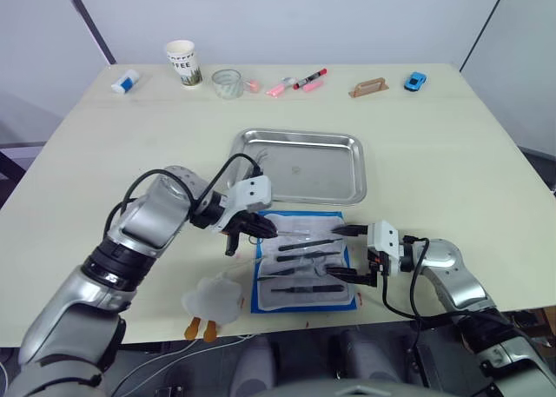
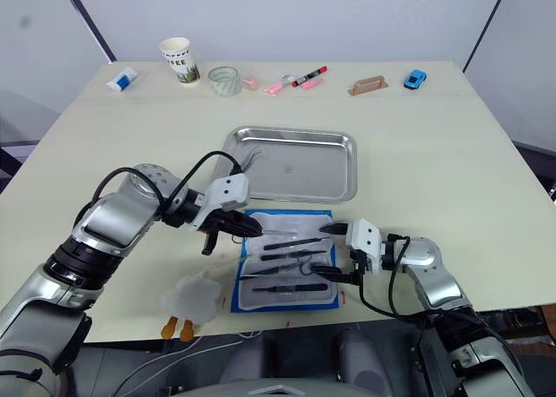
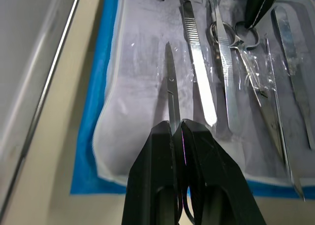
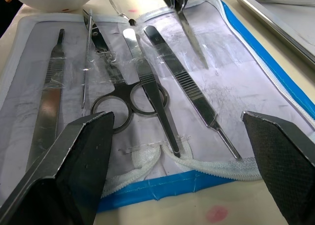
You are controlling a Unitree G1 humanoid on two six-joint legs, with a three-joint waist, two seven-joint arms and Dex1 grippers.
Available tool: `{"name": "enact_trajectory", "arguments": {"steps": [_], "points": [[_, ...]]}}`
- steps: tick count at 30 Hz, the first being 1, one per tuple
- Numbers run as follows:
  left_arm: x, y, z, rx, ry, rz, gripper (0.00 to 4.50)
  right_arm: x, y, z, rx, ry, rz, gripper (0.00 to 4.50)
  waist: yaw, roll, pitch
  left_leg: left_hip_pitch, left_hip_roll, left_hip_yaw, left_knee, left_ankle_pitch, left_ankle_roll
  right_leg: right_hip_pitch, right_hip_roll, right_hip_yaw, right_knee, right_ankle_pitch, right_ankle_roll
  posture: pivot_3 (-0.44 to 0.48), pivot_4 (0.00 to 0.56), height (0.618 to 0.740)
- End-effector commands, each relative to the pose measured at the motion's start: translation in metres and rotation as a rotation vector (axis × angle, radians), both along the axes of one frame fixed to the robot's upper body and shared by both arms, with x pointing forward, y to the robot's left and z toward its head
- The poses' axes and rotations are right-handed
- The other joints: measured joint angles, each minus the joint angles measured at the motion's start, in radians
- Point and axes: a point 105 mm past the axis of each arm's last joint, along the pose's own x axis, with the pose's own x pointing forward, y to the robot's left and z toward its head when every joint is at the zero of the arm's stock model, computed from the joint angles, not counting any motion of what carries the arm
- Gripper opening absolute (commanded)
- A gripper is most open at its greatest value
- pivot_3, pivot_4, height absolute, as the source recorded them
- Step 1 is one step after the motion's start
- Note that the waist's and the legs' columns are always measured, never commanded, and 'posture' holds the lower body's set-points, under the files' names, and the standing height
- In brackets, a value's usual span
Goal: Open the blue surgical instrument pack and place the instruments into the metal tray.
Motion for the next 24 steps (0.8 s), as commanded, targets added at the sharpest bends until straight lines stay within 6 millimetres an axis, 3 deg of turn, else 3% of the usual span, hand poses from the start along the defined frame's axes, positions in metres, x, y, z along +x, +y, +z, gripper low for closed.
{"name": "enact_trajectory", "arguments": {"steps": [1,18,22,24], "points": [[0.002,0.010,0.014,-0.024,-0.049,-0.007,0.06,-0.012,-0.013,-0.056,-0.172,0.168,-0.060,4.50,0.000,0.000,0.000,0.000,0.000,0.000,0.000,0.000,0.000,0.000,0.000,0.000,0.000,0.000,0.000,0.000,0.150,0.737],[-0.011,0.051,0.034,-0.057,-0.045,0.016,0.06,-0.014,-0.012,-0.057,-0.172,0.170,-0.054,4.50,0.000,0.000,0.001,-0.003,0.001,0.001,0.000,0.000,0.000,-0.005,0.001,0.000,0.001,0.000,-0.001,0.000,0.150,0.737],[-0.002,0.049,0.049,-0.172,-0.102,0.105,0.06,-0.015,-0.013,-0.057,-0.173,0.172,-0.051,4.50,0.001,0.000,0.001,-0.004,0.001,0.001,0.000,0.000,0.000,-0.006,0.001,0.000,0.001,0.000,-0.001,0.000,0.150,0.737],[0.011,0.043,0.057,-0.243,-0.157,0.212,0.06,-0.015,-0.013,-0.057,-0.173,0.173,-0.050,4.50,0.002,0.000,0.001,-0.004,0.001,0.001,0.000,0.000,0.000,-0.005,0.001,0.000,0.001,0.000,0.000,0.000,0.150,0.737]]}}
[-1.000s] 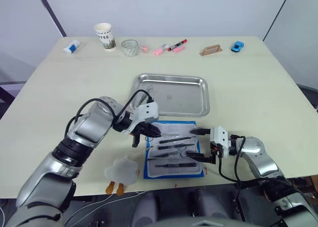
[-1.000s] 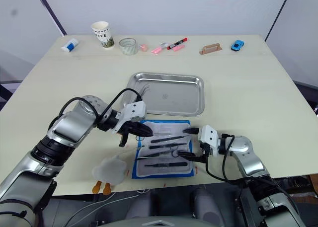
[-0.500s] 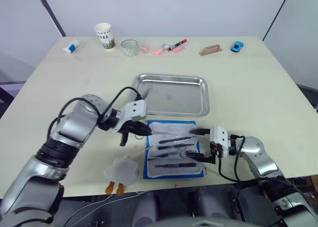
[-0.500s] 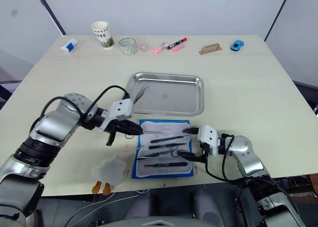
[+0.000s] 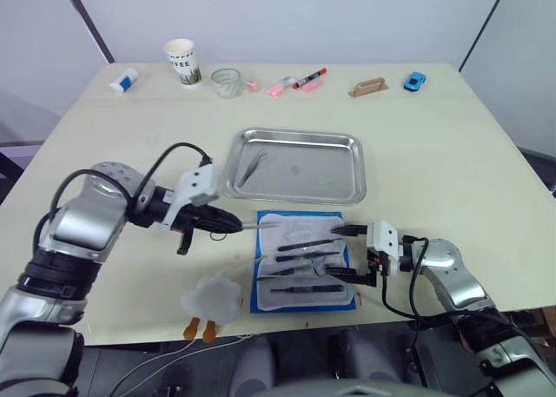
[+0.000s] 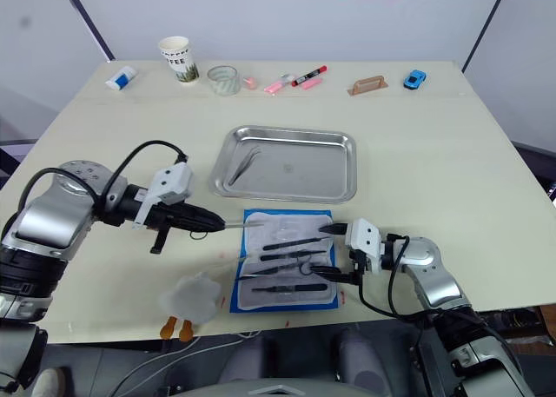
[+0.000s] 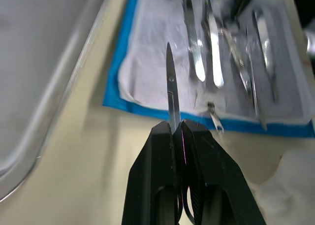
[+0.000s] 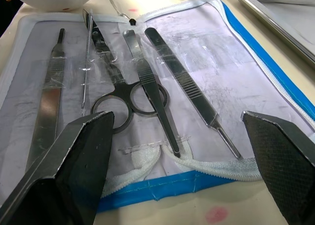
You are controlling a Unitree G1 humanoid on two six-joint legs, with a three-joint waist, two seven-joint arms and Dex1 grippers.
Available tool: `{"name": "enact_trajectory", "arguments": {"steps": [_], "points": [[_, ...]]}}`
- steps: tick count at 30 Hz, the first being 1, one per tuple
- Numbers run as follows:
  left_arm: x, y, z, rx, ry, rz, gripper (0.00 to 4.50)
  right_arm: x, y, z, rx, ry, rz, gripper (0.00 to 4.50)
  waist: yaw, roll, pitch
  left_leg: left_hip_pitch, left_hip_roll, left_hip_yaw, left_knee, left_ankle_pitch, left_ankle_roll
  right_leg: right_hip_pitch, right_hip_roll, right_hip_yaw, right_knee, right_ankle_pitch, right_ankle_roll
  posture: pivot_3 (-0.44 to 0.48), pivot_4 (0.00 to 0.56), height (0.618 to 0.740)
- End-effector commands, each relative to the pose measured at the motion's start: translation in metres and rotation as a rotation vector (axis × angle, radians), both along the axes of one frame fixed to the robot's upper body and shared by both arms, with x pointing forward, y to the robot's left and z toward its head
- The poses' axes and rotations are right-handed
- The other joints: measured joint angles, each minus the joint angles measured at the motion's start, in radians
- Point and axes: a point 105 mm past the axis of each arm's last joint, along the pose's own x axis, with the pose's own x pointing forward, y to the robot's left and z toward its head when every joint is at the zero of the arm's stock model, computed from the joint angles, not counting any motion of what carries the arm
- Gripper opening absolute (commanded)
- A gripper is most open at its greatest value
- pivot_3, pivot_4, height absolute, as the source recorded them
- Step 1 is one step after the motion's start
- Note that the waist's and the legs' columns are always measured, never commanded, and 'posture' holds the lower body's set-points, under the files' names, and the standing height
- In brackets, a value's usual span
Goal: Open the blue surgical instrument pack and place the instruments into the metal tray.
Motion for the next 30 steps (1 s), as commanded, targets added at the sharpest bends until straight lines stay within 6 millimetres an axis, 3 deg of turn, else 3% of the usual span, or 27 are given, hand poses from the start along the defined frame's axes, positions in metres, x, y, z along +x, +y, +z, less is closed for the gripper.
{"name": "enact_trajectory", "arguments": {"steps": [1,11,14,18,30], "points": [[0.018,-0.012,0.024,-0.110,-0.117,0.133,0.06,-0.016,-0.014,-0.057,-0.174,0.173,-0.052,4.50,0.001,-0.001,0.000,0.000,0.000,0.000,0.000,0.000,0.000,0.000,0.000,0.000,0.000,0.000,0.000,0.000,0.150,0.737],[0.061,-0.031,0.040,-0.275,-0.198,0.527,0.06,-0.016,-0.014,-0.058,-0.179,0.174,-0.050,4.50,0.000,-0.003,-0.001,0.000,0.000,-0.001,0.000,0.000,0.000,0.001,0.001,0.000,0.000,0.003,0.002,0.000,0.150,0.737],[0.082,-0.034,0.037,-0.286,-0.230,0.725,0.06,-0.015,-0.013,-0.058,-0.177,0.171,-0.052,4.50,0.002,-0.007,-0.003,0.000,0.000,-0.002,0.001,0.000,0.000,0.002,0.001,-0.001,0.000,0.003,0.002,0.000,0.150,0.737],[0.096,-0.031,0.026,-0.239,-0.253,0.883,0.06,-0.014,-0.013,-0.058,-0.179,0.169,-0.051,4.50,-0.004,-0.008,-0.004,0.001,0.000,-0.002,0.000,0.000,0.000,0.002,0.002,0.001,0.000,0.004,0.002,0.000,0.150,0.737],[0.110,-0.038,-0.003,-0.165,-0.193,0.989,0.06,-0.013,-0.013,-0.058,-0.181,0.165,-0.053,4.50,-0.001,-0.008,-0.004,0.001,0.000,-0.003,0.000,0.000,-0.001,0.002,0.002,0.000,0.000,0.005,0.000,0.000,0.150,0.737]]}}
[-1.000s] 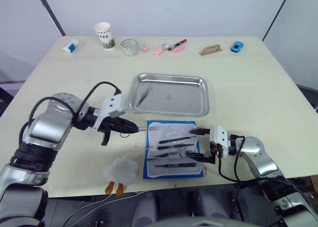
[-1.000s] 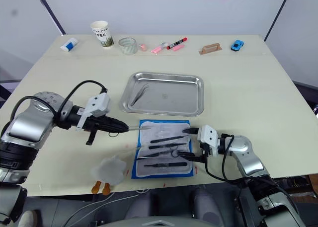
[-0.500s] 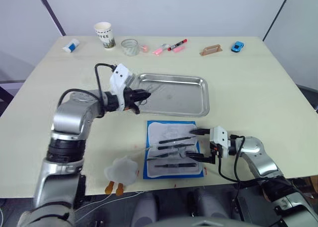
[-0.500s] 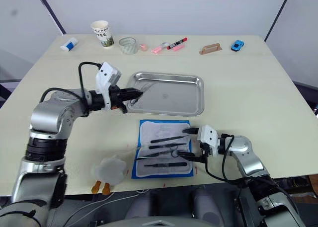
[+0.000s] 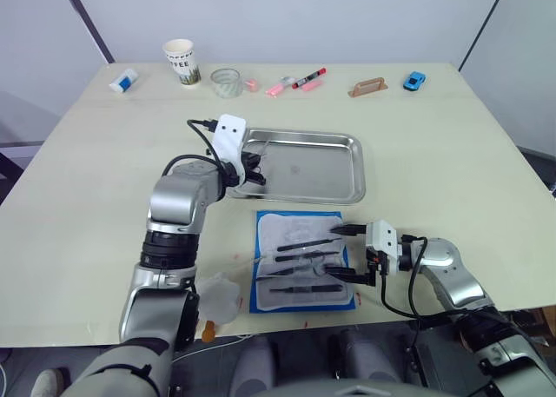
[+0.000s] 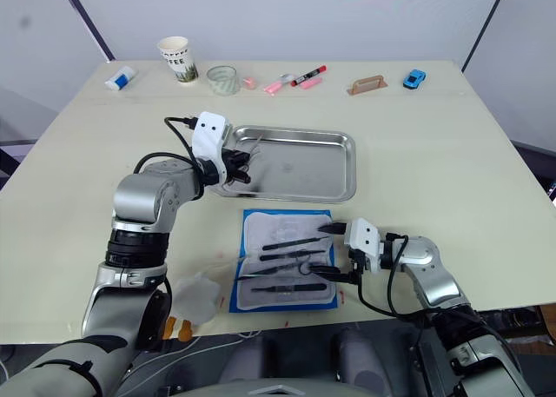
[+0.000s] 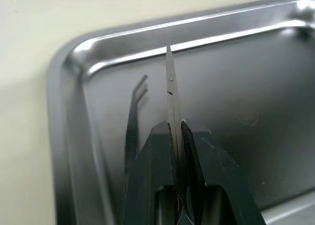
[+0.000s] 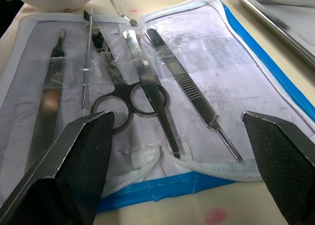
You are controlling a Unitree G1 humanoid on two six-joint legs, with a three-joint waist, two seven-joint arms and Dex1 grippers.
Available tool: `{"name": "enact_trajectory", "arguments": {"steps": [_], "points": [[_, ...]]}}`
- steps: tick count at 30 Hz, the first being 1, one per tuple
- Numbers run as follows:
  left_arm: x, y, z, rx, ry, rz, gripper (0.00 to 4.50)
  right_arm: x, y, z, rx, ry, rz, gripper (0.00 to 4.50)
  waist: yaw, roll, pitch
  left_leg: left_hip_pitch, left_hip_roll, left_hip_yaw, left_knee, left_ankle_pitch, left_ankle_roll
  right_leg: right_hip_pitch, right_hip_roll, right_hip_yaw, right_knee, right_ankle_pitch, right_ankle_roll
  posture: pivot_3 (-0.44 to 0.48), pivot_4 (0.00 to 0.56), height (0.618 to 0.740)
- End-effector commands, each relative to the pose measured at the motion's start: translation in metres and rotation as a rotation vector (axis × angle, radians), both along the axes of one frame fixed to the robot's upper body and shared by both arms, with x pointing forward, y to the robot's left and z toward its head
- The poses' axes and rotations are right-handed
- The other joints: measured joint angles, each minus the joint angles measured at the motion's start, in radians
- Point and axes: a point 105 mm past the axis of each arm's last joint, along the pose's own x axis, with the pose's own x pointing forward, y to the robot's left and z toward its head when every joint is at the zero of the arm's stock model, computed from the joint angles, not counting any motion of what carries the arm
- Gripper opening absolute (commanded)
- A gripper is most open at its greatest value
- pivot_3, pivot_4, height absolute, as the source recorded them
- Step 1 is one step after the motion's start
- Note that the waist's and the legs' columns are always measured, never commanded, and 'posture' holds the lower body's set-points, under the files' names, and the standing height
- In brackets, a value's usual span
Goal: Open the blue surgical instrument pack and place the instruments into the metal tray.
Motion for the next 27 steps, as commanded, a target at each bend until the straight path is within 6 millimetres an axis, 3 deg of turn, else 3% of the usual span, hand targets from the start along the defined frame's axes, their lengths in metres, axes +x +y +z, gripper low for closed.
{"name": "enact_trajectory", "arguments": {"steps": [1,10,22,25,26,27], "points": [[0.006,-0.005,0.007,0.009,-0.027,-0.001,0.06,-0.014,-0.014,-0.059,-0.180,0.170,-0.059,4.50,0.000,0.000,0.000,0.000,0.000,0.000,0.000,0.000,0.000,0.000,0.000,0.000,0.000,0.000,0.000,0.000,0.150,0.737],[0.011,-0.014,-0.006,0.001,0.006,0.002,0.06,-0.014,-0.013,-0.059,-0.177,0.168,-0.063,4.50,0.000,0.000,0.000,0.000,0.000,0.000,0.000,0.000,0.000,0.000,0.000,0.000,0.000,0.000,0.000,0.000,0.150,0.737],[0.010,-0.008,-0.009,0.012,0.007,0.023,0.06,-0.016,-0.014,-0.059,-0.177,0.172,-0.066,4.50,0.000,0.000,0.000,0.000,0.000,0.000,0.000,0.000,0.000,0.000,0.000,0.000,0.000,0.000,0.000,0.000,0.150,0.737],[0.010,-0.008,-0.009,0.014,0.007,0.021,1.18,-0.015,-0.013,-0.058,-0.175,0.170,-0.066,4.50,0.000,0.000,0.000,0.000,0.000,0.000,0.000,0.000,0.000,0.000,0.000,0.000,0.000,0.000,0.000,0.000,0.150,0.737],[0.010,-0.008,-0.009,0.019,0.003,0.024,1.84,-0.015,-0.013,-0.058,-0.175,0.170,-0.066,4.50,0.000,0.000,0.000,0.000,0.000,0.000,0.000,0.000,0.000,0.000,0.000,0.000,0.000,0.000,0.000,0.000,0.150,0.737],[0.010,-0.007,-0.009,0.021,0.001,0.027,2.16,-0.015,-0.013,-0.058,-0.175,0.169,-0.065,4.50,0.000,0.000,0.000,0.000,0.000,0.000,0.000,0.000,0.000,0.000,0.000,0.000,0.000,0.000,0.000,0.000,0.150,0.737]]}}
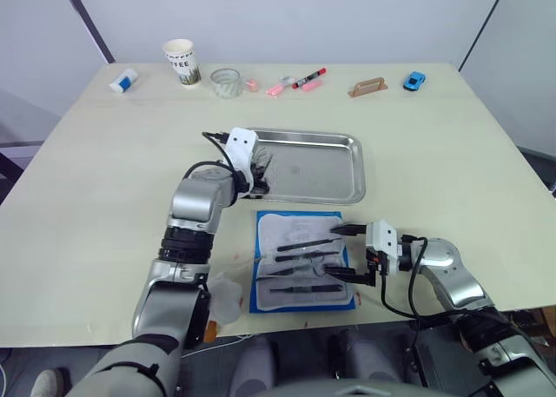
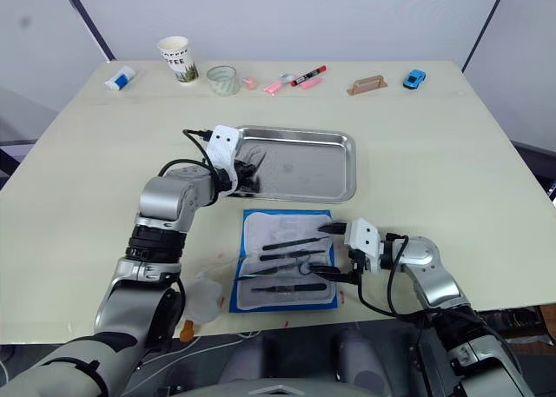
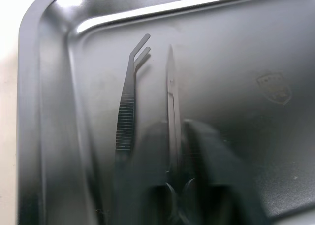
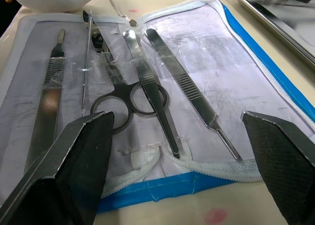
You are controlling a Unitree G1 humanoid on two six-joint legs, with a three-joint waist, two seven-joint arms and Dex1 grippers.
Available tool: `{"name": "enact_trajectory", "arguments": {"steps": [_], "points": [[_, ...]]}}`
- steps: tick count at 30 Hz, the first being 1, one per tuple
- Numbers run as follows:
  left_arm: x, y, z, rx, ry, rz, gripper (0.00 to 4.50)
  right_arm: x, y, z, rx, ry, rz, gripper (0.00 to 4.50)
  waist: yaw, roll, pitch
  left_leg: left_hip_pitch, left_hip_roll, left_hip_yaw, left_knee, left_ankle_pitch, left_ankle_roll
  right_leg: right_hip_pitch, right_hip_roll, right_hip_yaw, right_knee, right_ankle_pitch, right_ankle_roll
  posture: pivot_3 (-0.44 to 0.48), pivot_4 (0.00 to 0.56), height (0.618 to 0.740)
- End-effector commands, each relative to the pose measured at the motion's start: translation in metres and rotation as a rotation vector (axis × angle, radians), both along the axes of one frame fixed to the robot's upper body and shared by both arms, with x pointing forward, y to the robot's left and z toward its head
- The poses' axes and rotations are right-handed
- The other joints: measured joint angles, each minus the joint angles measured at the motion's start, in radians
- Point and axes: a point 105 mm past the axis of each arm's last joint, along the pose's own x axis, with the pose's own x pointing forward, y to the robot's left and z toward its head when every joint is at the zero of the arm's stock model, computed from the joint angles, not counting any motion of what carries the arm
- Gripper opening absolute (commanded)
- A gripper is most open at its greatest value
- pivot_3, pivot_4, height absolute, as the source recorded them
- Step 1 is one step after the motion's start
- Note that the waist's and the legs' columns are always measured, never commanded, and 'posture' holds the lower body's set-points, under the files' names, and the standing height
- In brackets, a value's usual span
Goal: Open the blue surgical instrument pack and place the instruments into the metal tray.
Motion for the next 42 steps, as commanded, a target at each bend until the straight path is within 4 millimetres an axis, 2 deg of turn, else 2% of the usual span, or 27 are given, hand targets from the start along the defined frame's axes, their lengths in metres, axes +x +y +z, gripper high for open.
{"name": "enact_trajectory", "arguments": {"steps": [1,4,8,12,15,17,21,27,32,36,42], "points": [[0.003,0.002,0.013,0.021,-0.059,0.001,2.49,-0.014,-0.013,-0.058,-0.176,0.169,-0.063,4.50,0.000,0.000,0.000,0.000,0.000,0.000,0.000,0.000,0.000,0.000,0.000,0.000,0.000,0.000,0.000,0.000,0.150,0.737],[0.003,0.001,0.013,0.023,-0.059,-0.001,3.91,-0.014,-0.013,-0.058,-0.177,0.168,-0.064,4.50,0.000,0.000,0.000,0.000,0.000,0.000,0.000,0.000,0.000,0.000,0.000,0.000,0.000,0.000,0.000,0.000,0.150,0.737],[0.001,-0.004,0.019,0.014,-0.082,-0.035,3.91,-0.013,-0.013,-0.058,-0.177,0.168,-0.065,4.50,0.000,0.000,0.000,0.000,0.000,0.000,0.000,0.000,0.000,0.000,0.000,0.000,0.000,0.000,0.000,0.000,0.150,0.737],[-0.007,-0.018,0.037,-0.003,-0.160,-0.180,3.91,-0.013,-0.013,-0.058,-0.176,0.169,-0.065,4.50,0.000,0.000,0.000,0.000,0.000,0.000,0.000,0.000,0.000,0.000,0.000,0.000,0.000,0.000,0.000,0.000,0.150,0.737],[-0.012,-0.020,0.041,-0.012,-0.177,-0.240,3.91,-0.013,-0.012,-0.058,-0.175,0.168,-0.064,4.50,0.000,0.000,0.000,0.000,0.000,0.000,0.000,0.000,0.000,0.000,0.000,0.000,0.000,0.000,0.000,0.000,0.150,0.737],[-0.017,-0.024,0.050,-0.038,-0.232,-0.333,3.91,-0.013,-0.012,-0.057,-0.174,0.168,-0.064,4.50,-0.001,0.001,0.000,0.000,0.000,0.000,0.000,0.000,0.000,0.000,0.000,0.000,0.000,0.000,0.000,0.000,0.150,0.737],[-0.043,-0.023,0.054,-0.047,-0.264,-0.634,3.91,-0.012,-0.010,-0.057,-0.172,0.166,-0.064,4.50,-0.004,0.001,0.000,0.001,0.000,0.000,-0.002,0.000,0.000,0.000,0.000,0.001,0.000,0.000,-0.001,0.000,0.150,0.737],[-0.085,-0.020,0.041,-0.060,-0.178,-0.972,3.91,-0.011,-0.010,-0.057,-0.172,0.165,-0.066,4.50,-0.002,0.002,0.001,0.002,0.000,0.001,-0.002,0.000,0.000,0.000,0.000,0.001,0.000,-0.002,-0.005,0.000,0.150,0.737],[-0.106,-0.023,0.022,-0.019,-0.112,-1.132,3.91,-0.011,-0.012,-0.057,-0.173,0.165,-0.069,4.50,0.000,0.003,0.002,0.003,0.000,0.002,-0.004,0.000,0.000,0.000,0.000,0.002,0.000,-0.002,-0.005,0.000,0.150,0.737],[-0.111,-0.024,0.000,0.054,-0.111,-1.187,3.91,-0.011,-0.012,-0.057,-0.173,0.165,-0.073,4.50,-0.001,0.003,0.002,0.004,0.000,0.003,-0.004,0.000,0.000,0.000,0.000,0.003,0.000,-0.002,-0.005,0.000,0.150,0.737],[-0.115,-0.022,-0.014,0.031,-0.090,-1.222,3.91,-0.010,-0.013,-0.057,-0.172,0.164,-0.076,4.50,0.000,0.003,0.002,0.004,0.000,0.003,-0.004,0.000,0.000,0.000,0.001,0.003,0.000,-0.002,-0.006,0.000,0.150,0.737]]}}
